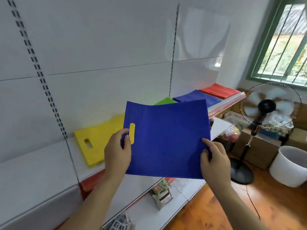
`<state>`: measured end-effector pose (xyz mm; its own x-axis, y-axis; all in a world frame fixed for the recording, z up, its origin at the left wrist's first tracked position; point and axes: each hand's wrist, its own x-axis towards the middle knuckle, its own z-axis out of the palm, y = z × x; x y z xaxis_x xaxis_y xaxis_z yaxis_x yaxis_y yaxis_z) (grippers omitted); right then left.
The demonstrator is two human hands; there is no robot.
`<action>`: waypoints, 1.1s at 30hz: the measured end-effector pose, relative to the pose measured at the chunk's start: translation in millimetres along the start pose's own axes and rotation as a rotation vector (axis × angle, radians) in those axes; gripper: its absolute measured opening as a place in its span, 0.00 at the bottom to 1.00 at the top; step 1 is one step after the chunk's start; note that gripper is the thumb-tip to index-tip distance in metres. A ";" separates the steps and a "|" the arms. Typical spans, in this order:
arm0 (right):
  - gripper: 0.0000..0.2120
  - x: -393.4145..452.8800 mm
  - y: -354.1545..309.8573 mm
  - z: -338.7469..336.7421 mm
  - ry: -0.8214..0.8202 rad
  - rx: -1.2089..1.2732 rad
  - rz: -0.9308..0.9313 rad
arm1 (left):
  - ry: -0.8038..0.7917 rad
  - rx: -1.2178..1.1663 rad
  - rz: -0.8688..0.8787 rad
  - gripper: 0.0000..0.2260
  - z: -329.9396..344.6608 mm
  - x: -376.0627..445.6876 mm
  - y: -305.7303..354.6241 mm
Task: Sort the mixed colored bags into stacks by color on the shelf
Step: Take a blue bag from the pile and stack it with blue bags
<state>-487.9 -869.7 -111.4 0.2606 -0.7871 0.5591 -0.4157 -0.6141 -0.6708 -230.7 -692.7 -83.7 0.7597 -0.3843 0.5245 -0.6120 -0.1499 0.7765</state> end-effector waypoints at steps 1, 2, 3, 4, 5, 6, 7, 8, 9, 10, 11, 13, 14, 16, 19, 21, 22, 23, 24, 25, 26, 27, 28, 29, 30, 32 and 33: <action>0.18 5.5 14.4 -4.3 0.010 -0.016 0.020 | -0.022 0.013 0.021 0.11 20.8 2.8 4.4; 0.18 10.8 27.9 -7.9 0.023 -0.033 0.034 | -0.045 0.018 0.036 0.11 41.0 5.5 8.2; 0.18 17.1 41.5 -10.8 0.037 -0.051 0.043 | -0.066 0.018 0.050 0.11 61.9 8.5 11.4; 0.19 24.1 54.8 -13.6 0.051 -0.068 0.050 | -0.084 0.011 0.065 0.10 82.7 12.0 13.6; 0.19 32.0 67.8 -16.2 0.063 -0.083 0.057 | -0.102 -0.003 0.075 0.10 103.5 16.0 15.8; 0.20 40.9 80.3 -18.5 0.075 -0.100 0.068 | -0.121 -0.019 0.082 0.11 124.3 20.9 18.2; 0.20 50.6 92.7 -20.9 0.086 -0.121 0.079 | -0.140 -0.032 0.089 0.11 144.9 26.6 20.3; 0.20 60.0 104.2 -23.4 0.095 -0.146 0.094 | -0.159 -0.043 0.091 0.11 164.4 32.9 22.8; 0.20 69.7 114.3 -25.4 0.102 -0.171 0.107 | -0.175 -0.055 0.088 0.11 183.0 39.6 26.4; 0.21 79.6 123.3 -26.4 0.108 -0.193 0.114 | -0.181 -0.070 0.083 0.12 201.0 46.8 30.4; 0.22 89.6 131.1 -26.4 0.112 -0.211 0.115 | -0.180 -0.085 0.075 0.12 217.7 54.5 34.2; 0.24 111.1 144.9 -25.6 0.129 -0.225 0.119 | -0.169 -0.118 0.062 0.12 249.4 70.2 41.8; 0.24 122.6 151.8 -24.9 0.137 -0.225 0.122 | -0.169 -0.128 0.059 0.12 264.6 77.5 45.3; 0.25 144.4 167.7 -24.4 0.153 -0.223 0.133 | -0.181 -0.129 0.046 0.12 293.6 89.7 50.6; 0.23 169.5 194.3 -24.8 0.187 -0.193 0.146 | -0.160 -0.153 0.008 0.14 331.0 100.9 57.7; 0.21 187.6 216.1 -23.8 0.204 -0.181 0.156 | -0.157 -0.153 0.004 0.15 358.0 107.1 61.2; 0.20 197.0 228.3 -22.5 0.210 -0.172 0.161 | -0.162 -0.144 0.006 0.15 371.4 109.4 63.0; 0.20 207.0 241.3 -20.9 0.213 -0.162 0.161 | -0.163 -0.133 0.008 0.15 384.7 111.5 64.8; 0.19 217.9 254.7 -19.4 0.212 -0.153 0.156 | -0.154 -0.121 0.009 0.15 398.0 113.4 67.0; 0.19 229.8 268.3 -18.4 0.203 -0.144 0.147 | -0.136 -0.107 0.007 0.15 411.4 115.3 69.8; 0.19 243.1 282.0 -17.6 0.188 -0.131 0.133 | -0.118 -0.089 0.006 0.16 424.9 117.3 72.6; 0.19 257.4 295.9 -17.4 0.166 -0.116 0.115 | -0.105 -0.065 0.001 0.16 438.2 119.6 75.4; 0.18 271.7 309.7 -18.1 0.134 -0.104 0.094 | -0.098 -0.034 -0.013 0.16 450.0 121.1 78.5; 0.18 285.4 322.2 -19.0 0.099 -0.094 0.073 | -0.091 -0.004 -0.034 0.16 459.8 122.4 81.7; 0.18 298.4 333.2 -19.8 0.066 -0.086 0.054 | -0.081 0.020 -0.045 0.15 468.1 123.7 84.7; 0.19 323.6 352.7 -21.7 -0.004 -0.070 0.019 | -0.044 0.061 -0.041 0.14 480.9 126.0 90.6; 0.19 336.3 360.7 -21.3 -0.038 -0.058 -0.001 | -0.018 0.082 -0.044 0.14 485.9 127.2 93.3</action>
<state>-568.8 -1354.7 -155.1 0.2930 -0.7888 0.5402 -0.4653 -0.6113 -0.6402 -297.9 -1198.2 -114.2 0.7827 -0.3917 0.4837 -0.5945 -0.2408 0.7671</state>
